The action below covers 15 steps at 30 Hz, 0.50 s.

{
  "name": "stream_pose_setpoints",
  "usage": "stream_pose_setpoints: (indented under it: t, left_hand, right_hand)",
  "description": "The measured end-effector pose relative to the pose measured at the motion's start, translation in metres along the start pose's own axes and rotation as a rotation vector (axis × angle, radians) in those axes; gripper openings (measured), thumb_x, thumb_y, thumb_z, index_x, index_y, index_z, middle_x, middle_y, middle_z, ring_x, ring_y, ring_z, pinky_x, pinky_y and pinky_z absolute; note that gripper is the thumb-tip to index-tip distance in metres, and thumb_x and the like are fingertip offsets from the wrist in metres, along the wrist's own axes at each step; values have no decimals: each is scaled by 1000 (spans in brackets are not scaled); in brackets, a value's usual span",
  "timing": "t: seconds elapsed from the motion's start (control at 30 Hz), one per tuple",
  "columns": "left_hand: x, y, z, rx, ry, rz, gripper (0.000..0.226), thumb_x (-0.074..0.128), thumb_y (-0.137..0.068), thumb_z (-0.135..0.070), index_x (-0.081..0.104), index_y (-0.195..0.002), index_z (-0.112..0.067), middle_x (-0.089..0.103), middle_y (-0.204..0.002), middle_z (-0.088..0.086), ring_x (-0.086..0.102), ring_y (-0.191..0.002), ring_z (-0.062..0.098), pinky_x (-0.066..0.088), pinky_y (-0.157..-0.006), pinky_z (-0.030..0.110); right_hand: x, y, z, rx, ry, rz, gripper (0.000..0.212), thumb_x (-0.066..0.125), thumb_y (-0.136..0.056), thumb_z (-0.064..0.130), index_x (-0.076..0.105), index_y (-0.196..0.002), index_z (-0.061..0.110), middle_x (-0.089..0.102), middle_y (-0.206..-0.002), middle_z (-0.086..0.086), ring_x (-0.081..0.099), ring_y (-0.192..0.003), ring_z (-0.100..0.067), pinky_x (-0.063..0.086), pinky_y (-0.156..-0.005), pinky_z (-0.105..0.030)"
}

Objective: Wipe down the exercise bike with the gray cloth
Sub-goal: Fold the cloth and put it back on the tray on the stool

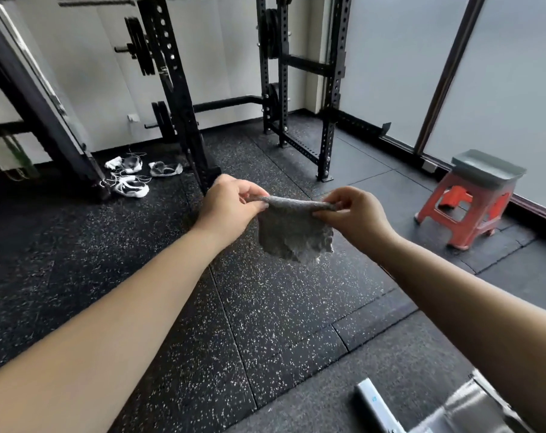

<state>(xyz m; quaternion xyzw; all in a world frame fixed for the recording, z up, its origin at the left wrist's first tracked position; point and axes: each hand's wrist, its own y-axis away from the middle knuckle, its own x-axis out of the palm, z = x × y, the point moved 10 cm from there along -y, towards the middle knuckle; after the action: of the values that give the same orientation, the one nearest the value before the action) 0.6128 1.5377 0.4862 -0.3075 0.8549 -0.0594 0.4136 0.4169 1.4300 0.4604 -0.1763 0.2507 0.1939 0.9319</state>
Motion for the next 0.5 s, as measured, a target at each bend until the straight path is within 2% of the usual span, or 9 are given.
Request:
stream_pose_setpoints:
  t: [0.07,0.2,0.27,0.37,0.5]
  left_hand:
    - [11,-30,9,2,78,71,10,73,-79,-22,70,-86,-30,56,-100,-2,57,-81,8,40,-69,12]
    - [52,-84,19,-43,271,229,9,65,-86,-22,60,-85,-29,65,-83,-3,61,-74,16,52,-73,33]
    - [72,-112,19,-38,301,258,6,65,-86,-23,61,-86,-27,70,-87,0,66,-81,22,57,-74,39]
    - [101,-152,10,-21,375,290,10,66,-86,-18,63,-96,-17,71,-86,2,67,-78,17,59,-63,32]
    - [152,-205,0,-80,515,355,15,64,-88,-16,60,-102,-16,69,-86,5,67,-78,18,57,-61,32]
  right_hand:
    - [6,-25,-5,34,-61,-16,14,75,-74,22,63,-83,22,61,-77,8,53,-69,-6,43,-64,-22]
    - [16,-67,-26,104,-165,-28,9,66,-82,29,57,-84,29,61,-77,3,52,-67,-14,45,-61,-30]
    - [11,-89,-42,145,-196,-68,9,65,-83,29,56,-86,29,65,-84,-1,54,-71,-15,49,-66,-35]
    - [-3,-125,-67,179,-231,-122,8,64,-83,29,58,-87,28,69,-94,-4,58,-77,-15,50,-72,-34]
    - [-23,-183,-104,197,-240,-161,10,62,-84,33,58,-91,27,69,-100,-7,60,-84,-18,51,-77,-38]
